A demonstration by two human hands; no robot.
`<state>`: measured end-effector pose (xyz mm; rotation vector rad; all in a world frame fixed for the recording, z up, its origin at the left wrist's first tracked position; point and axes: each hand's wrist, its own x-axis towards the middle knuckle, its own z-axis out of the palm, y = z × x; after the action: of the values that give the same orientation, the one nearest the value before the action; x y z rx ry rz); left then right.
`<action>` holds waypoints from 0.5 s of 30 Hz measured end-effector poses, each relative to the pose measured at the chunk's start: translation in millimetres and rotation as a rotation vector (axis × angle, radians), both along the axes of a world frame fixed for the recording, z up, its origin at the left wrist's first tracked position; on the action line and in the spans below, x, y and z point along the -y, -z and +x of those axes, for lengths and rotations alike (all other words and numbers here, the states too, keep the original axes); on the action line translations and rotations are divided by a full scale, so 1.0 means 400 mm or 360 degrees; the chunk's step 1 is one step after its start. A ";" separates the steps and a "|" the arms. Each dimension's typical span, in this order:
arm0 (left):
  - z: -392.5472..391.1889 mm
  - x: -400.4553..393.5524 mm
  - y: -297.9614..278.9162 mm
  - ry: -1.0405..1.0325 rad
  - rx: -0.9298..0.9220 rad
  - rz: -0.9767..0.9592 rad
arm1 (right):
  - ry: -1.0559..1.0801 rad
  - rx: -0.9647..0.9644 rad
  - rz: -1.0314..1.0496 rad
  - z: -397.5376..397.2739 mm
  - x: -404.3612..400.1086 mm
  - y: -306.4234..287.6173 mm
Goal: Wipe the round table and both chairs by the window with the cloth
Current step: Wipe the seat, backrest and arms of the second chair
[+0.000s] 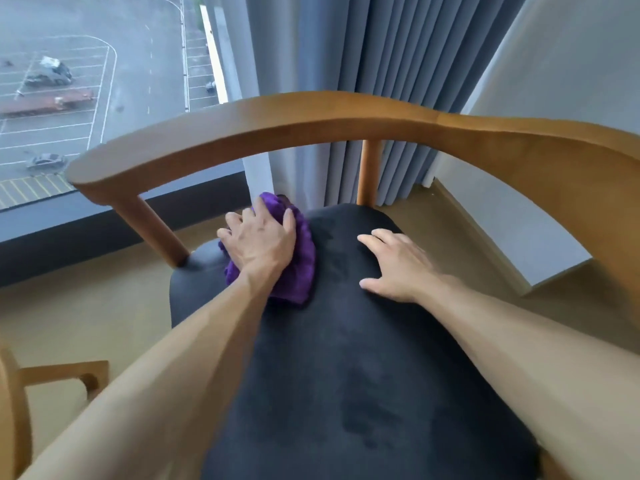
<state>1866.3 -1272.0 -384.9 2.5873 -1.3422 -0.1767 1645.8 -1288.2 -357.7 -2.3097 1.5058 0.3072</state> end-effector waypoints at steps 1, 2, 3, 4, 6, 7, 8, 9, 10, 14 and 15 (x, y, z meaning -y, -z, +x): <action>-0.038 0.021 -0.001 -0.0119 -0.0088 0.0046 | 0.0018 0.0033 -0.0032 0.000 0.006 0.005; -0.076 0.046 0.000 -0.0130 -0.0140 0.0060 | 0.0033 0.0050 -0.0077 0.001 0.012 0.007; -0.110 0.071 0.000 -0.0072 -0.0159 0.0050 | 0.0044 0.0045 -0.0105 0.001 0.017 0.007; -0.137 0.092 -0.001 0.0023 -0.0163 0.0027 | 0.0046 0.0049 -0.0120 0.000 0.020 0.007; -0.183 0.125 -0.008 0.0224 -0.0179 -0.0066 | 0.0050 0.0092 -0.0142 -0.006 0.021 0.007; -0.212 0.135 -0.008 0.0326 -0.0203 -0.0128 | 0.0074 0.0123 -0.0178 -0.011 0.019 0.009; -0.243 0.138 -0.006 0.0424 -0.0228 -0.0189 | 0.0126 0.0162 -0.0241 -0.014 0.015 0.012; -0.273 0.134 -0.004 0.0509 -0.0238 -0.0231 | 0.0204 0.0183 -0.0312 -0.017 0.012 0.015; -0.294 0.125 -0.003 0.0585 -0.0228 -0.0253 | 0.0285 0.0187 -0.0388 -0.022 0.010 0.020; -0.236 0.088 0.003 0.1033 -0.0133 -0.0208 | 0.0290 0.0252 -0.0559 -0.034 0.003 0.052; -0.196 0.085 -0.001 0.1152 -0.0122 -0.0192 | 0.0280 0.0251 -0.0581 -0.032 0.001 0.054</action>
<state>1788.0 -1306.2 -384.4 1.8692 -2.1166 -0.2907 1632.8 -1288.6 -379.3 -2.3742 1.7869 -0.2103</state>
